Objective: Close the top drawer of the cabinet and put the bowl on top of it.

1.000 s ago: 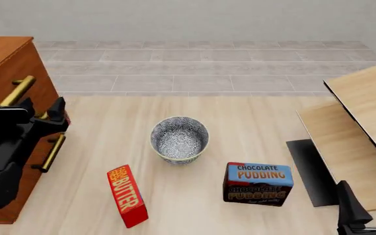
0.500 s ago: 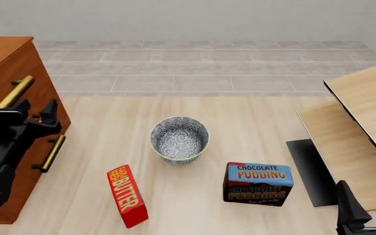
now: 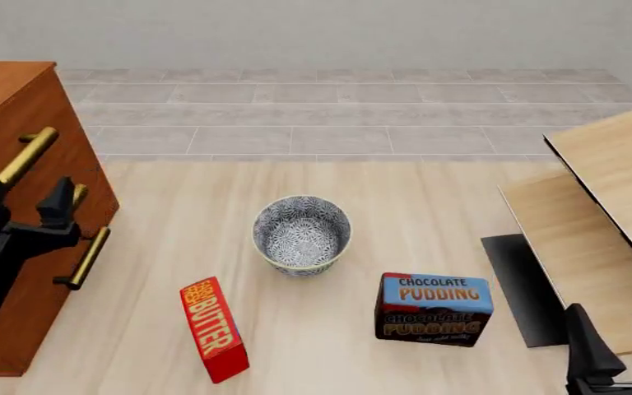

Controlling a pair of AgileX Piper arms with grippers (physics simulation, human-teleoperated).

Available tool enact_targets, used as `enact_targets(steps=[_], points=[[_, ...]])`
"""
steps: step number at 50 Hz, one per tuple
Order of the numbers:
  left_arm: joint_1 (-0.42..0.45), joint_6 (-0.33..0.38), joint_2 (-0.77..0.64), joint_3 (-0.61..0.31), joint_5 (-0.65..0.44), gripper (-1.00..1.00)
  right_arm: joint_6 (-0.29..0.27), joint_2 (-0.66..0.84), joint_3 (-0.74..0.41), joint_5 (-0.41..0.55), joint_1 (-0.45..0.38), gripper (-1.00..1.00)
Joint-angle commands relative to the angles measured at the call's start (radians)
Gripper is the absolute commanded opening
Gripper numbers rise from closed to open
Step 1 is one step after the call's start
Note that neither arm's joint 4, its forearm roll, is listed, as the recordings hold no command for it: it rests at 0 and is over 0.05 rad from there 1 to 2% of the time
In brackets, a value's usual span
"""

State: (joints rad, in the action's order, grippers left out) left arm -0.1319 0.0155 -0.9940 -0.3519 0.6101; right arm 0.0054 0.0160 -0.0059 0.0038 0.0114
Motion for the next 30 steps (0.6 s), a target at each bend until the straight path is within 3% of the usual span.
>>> enact_targets(steps=[1, 11, 30], points=[[0.032, 0.017, 0.229, 0.07, -0.106, 1.0, 0.002, -0.01, 0.0, 0.004, -0.002, 1.0], [0.092, 0.015, 0.403, 0.15, -0.206, 1.0, 0.011, -0.015, -0.002, -0.011, -0.003, 1.0], [0.153, -0.01, 0.69, 0.22, -0.407, 1.0, 0.038, -0.016, -0.006, -0.027, 0.009, 1.0]])
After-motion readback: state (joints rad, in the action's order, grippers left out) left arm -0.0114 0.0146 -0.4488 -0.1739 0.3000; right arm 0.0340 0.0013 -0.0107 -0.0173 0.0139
